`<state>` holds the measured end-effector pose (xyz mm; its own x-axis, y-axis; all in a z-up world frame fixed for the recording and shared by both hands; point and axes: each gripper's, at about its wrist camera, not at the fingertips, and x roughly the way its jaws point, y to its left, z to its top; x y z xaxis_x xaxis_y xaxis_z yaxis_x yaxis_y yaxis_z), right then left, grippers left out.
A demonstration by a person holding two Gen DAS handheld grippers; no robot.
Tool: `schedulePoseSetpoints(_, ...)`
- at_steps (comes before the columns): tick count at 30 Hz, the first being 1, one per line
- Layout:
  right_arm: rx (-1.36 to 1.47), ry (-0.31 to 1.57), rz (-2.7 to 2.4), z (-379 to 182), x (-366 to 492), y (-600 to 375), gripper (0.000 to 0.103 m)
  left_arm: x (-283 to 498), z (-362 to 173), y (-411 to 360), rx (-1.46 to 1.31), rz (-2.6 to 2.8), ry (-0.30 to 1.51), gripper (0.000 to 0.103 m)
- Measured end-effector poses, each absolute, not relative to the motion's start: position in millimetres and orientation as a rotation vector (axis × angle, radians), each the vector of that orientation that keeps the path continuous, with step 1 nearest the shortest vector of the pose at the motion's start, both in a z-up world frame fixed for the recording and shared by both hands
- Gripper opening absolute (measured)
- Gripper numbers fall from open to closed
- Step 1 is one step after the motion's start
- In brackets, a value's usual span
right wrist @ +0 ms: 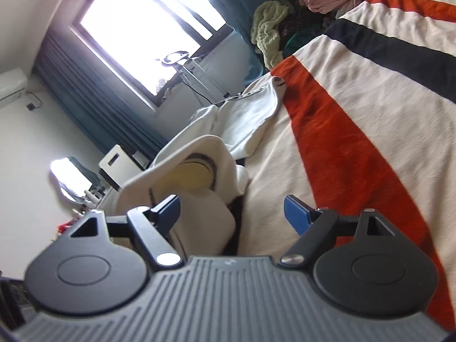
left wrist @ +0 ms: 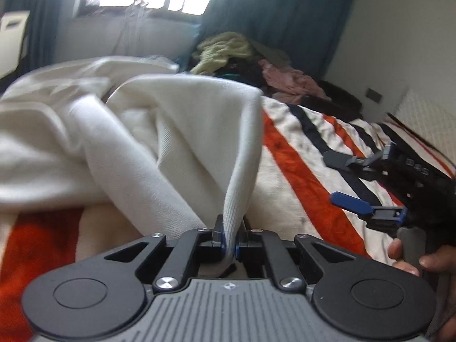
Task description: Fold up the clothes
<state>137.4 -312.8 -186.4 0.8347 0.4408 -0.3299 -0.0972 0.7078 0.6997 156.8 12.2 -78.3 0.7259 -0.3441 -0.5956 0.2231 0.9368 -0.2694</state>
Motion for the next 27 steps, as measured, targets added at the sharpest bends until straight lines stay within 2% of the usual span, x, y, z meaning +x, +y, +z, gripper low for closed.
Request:
schedulePoseSetpoints(14,0.869,0.615,0.315,-212.7,138.6,-315.6,0.083,149.7,-91.5,-13.3,-0.059,-0.251,0.664,0.006)
schedulePoseSetpoints(18,1.037,0.599,0.305,-216.9,138.8,-320.0,0.083,145.7,-87.4,-8.6,-0.064,-0.246,0.646,0.006)
schedulePoseSetpoints(23,1.261,0.562,0.435,-203.4,167.8,-308.5,0.083,140.4,-82.1,-2.8,-0.066,-0.239,0.619,0.006)
schedulePoseSetpoints(27,1.292,0.663,0.505,-199.0,212.0,-283.1,0.083,136.1,-77.8,1.8,-0.068,-0.234,0.597,0.006)
